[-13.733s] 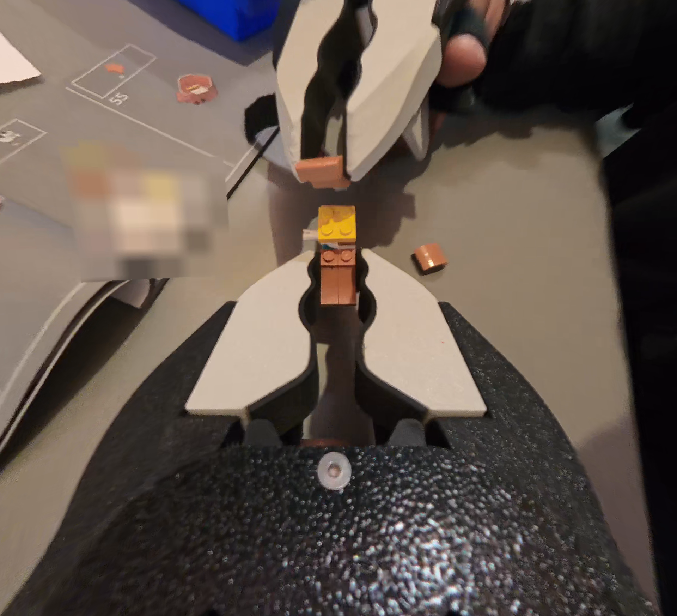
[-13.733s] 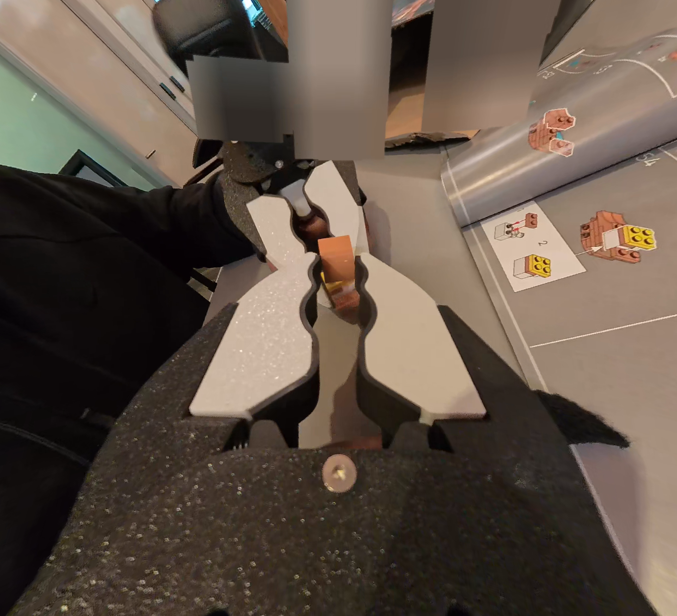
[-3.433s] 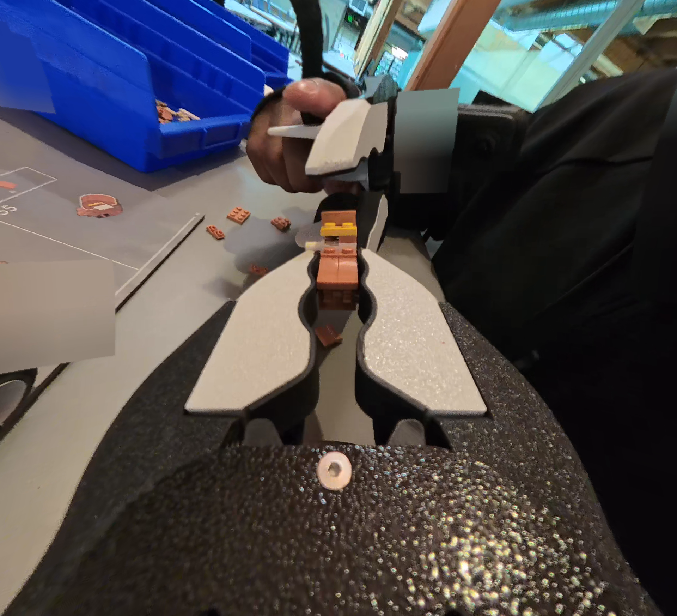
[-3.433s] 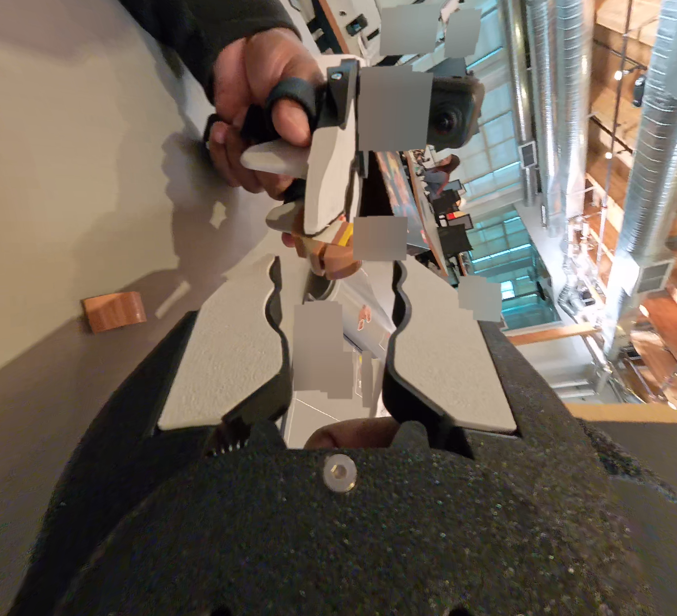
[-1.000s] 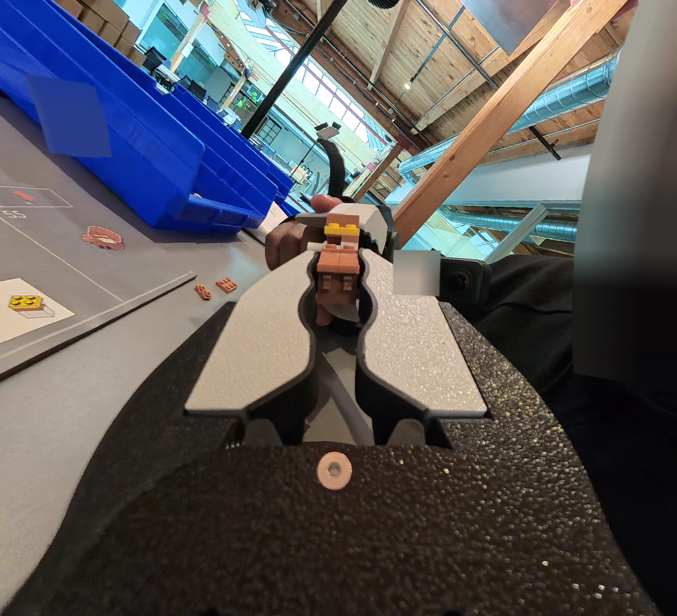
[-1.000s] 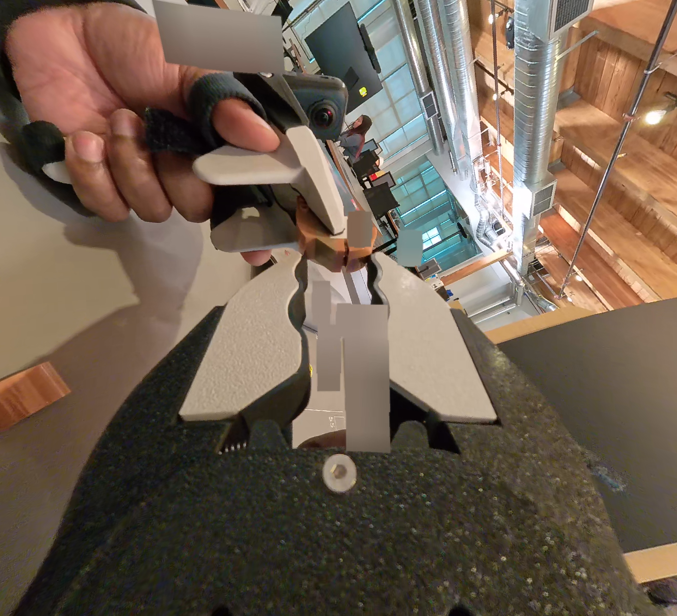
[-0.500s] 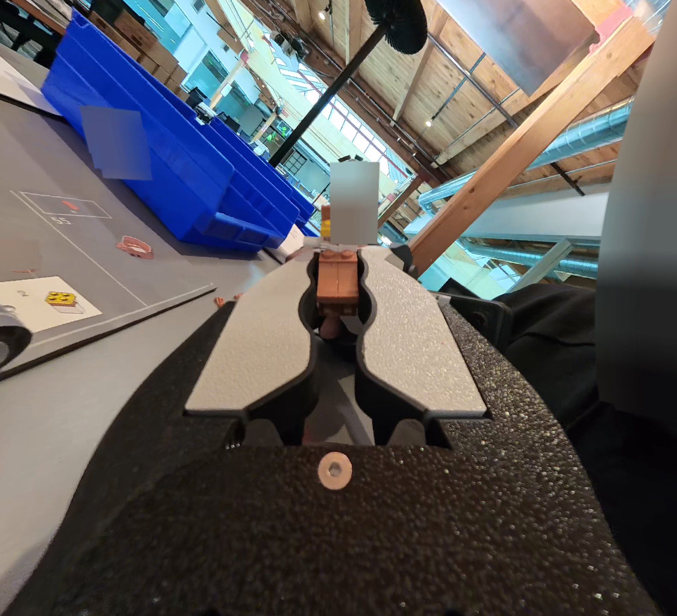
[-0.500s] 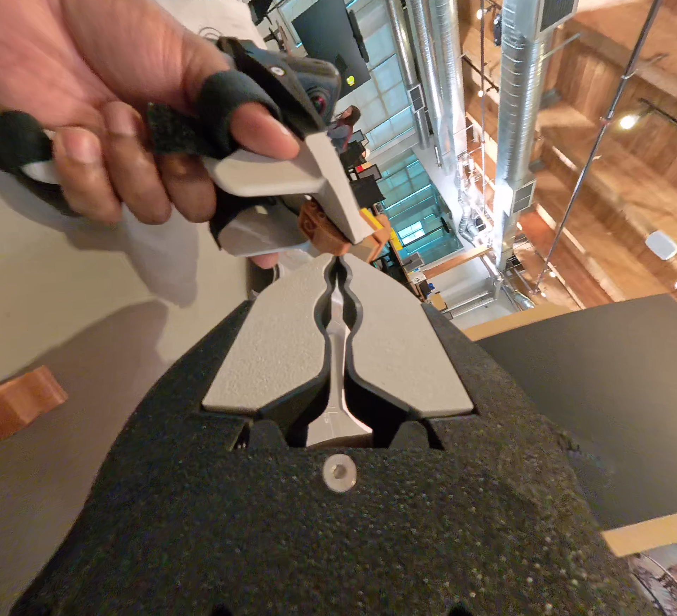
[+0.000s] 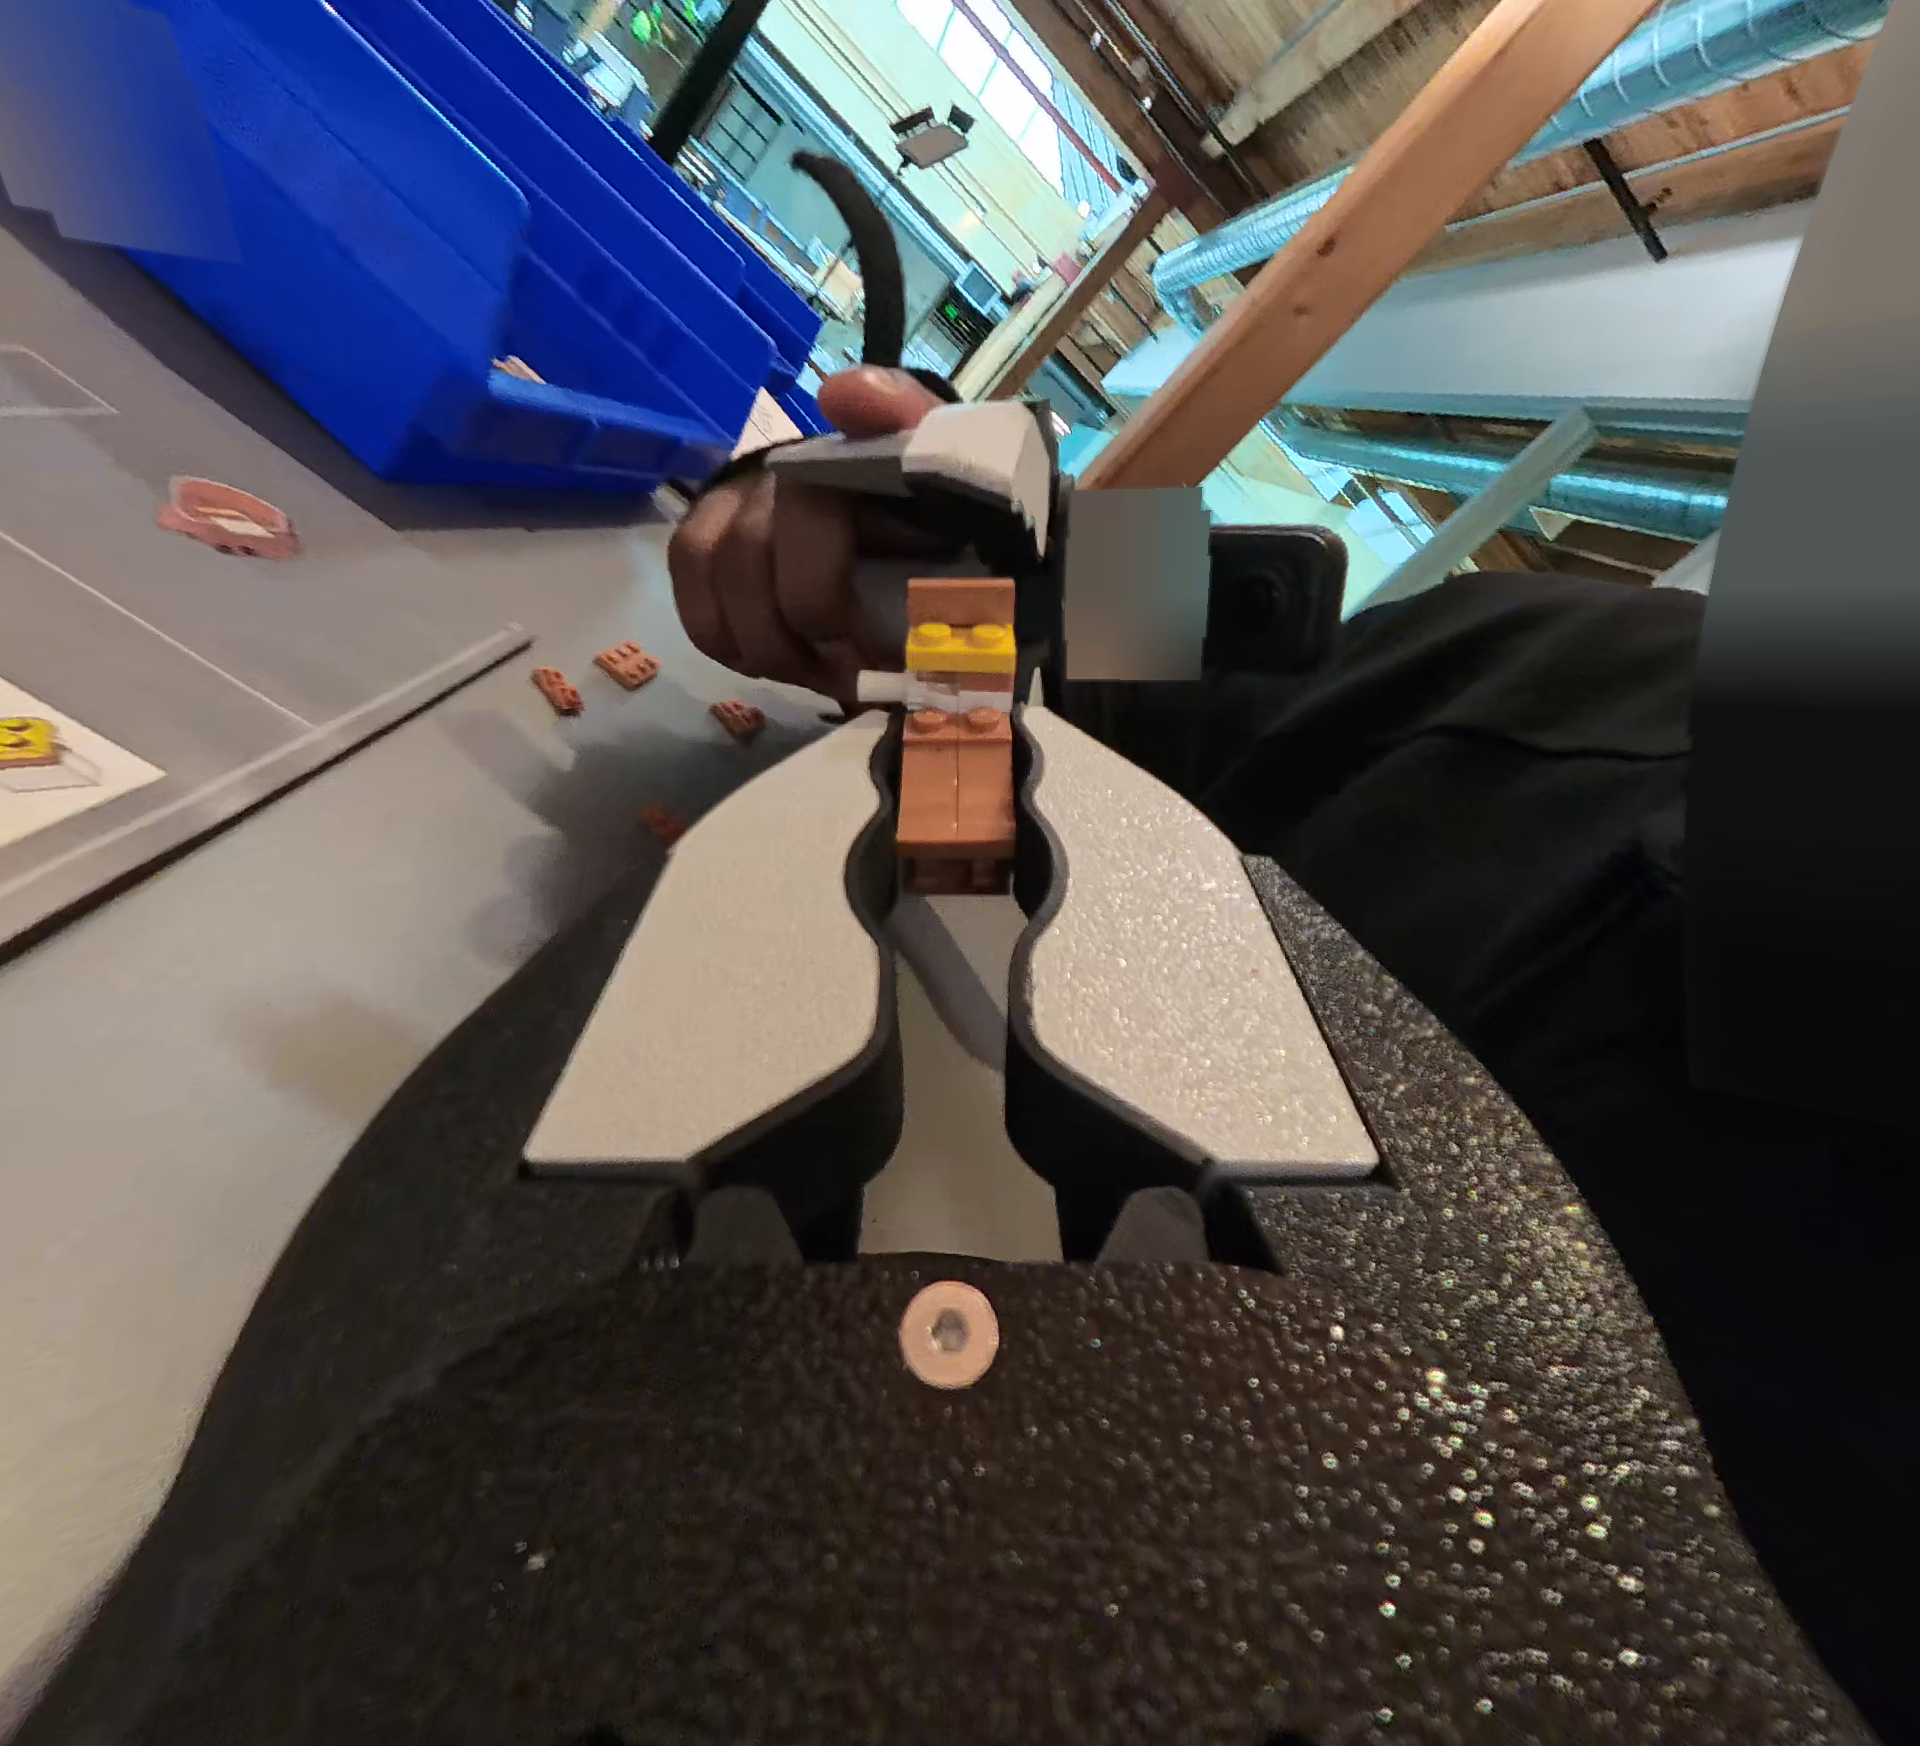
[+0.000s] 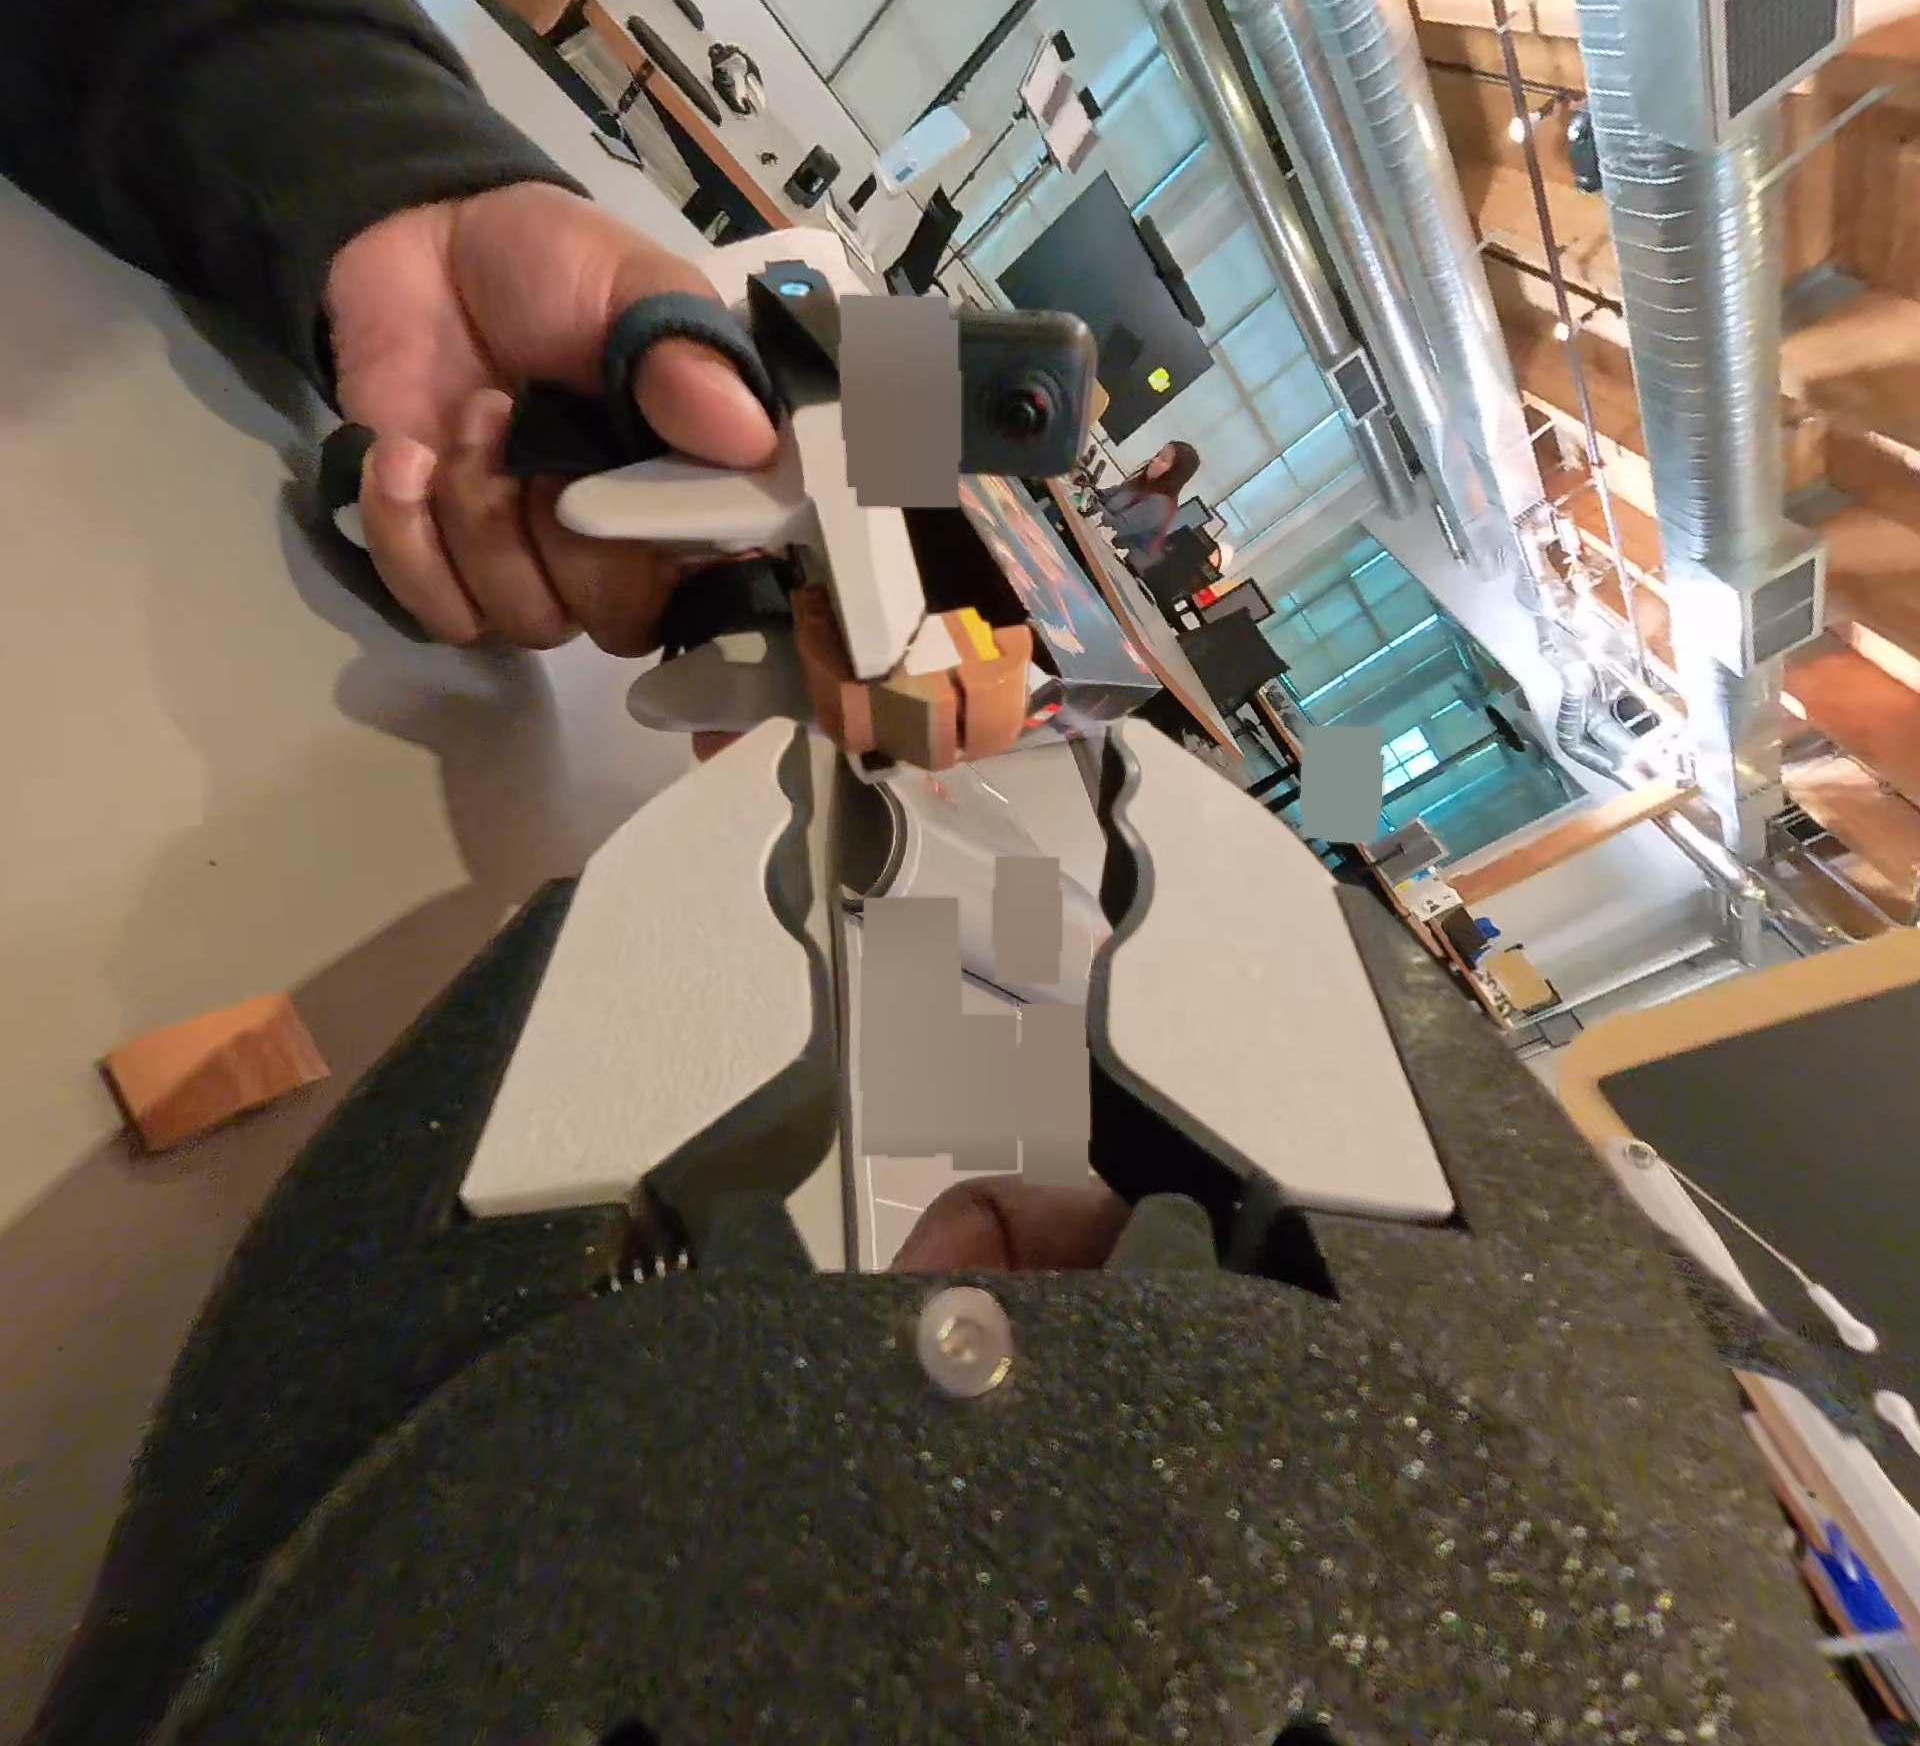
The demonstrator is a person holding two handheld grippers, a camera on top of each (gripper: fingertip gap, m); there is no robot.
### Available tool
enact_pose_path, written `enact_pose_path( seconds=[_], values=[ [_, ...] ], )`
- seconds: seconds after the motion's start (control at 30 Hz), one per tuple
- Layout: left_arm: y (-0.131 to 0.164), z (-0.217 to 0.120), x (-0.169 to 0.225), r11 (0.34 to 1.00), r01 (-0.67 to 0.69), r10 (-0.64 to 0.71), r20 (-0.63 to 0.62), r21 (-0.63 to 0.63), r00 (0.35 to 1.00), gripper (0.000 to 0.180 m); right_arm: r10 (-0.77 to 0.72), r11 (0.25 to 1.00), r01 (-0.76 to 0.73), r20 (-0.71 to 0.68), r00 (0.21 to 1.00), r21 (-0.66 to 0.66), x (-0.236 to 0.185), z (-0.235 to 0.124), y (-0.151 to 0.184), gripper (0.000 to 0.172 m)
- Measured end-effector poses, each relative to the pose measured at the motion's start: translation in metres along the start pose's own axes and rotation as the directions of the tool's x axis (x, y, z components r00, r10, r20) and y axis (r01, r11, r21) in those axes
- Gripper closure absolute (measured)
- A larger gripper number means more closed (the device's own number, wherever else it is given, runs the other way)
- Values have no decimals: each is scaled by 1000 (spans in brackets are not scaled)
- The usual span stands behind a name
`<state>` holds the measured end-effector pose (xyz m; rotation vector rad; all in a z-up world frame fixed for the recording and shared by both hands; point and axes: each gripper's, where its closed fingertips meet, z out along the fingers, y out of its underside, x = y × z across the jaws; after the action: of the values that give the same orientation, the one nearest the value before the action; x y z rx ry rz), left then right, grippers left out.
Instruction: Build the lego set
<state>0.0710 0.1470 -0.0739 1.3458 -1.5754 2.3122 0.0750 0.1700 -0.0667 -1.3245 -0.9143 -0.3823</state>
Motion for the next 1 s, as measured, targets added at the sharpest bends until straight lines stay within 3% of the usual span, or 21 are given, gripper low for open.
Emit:
enact_pose_path(
  seconds=[0.33, 1.0],
  values=[
    [14, 7, 2, 996, 36, -37, -16, -81, 999, 163, -101, 995, 100, 56, 993, 12, -17, -2, -5, 130],
    [-2, 5, -4, 998, 38, -40, 32, 59, 999, 163, -69, 995, 67, -28, 997, -72, -5, 4, 0, 132]
  ],
)
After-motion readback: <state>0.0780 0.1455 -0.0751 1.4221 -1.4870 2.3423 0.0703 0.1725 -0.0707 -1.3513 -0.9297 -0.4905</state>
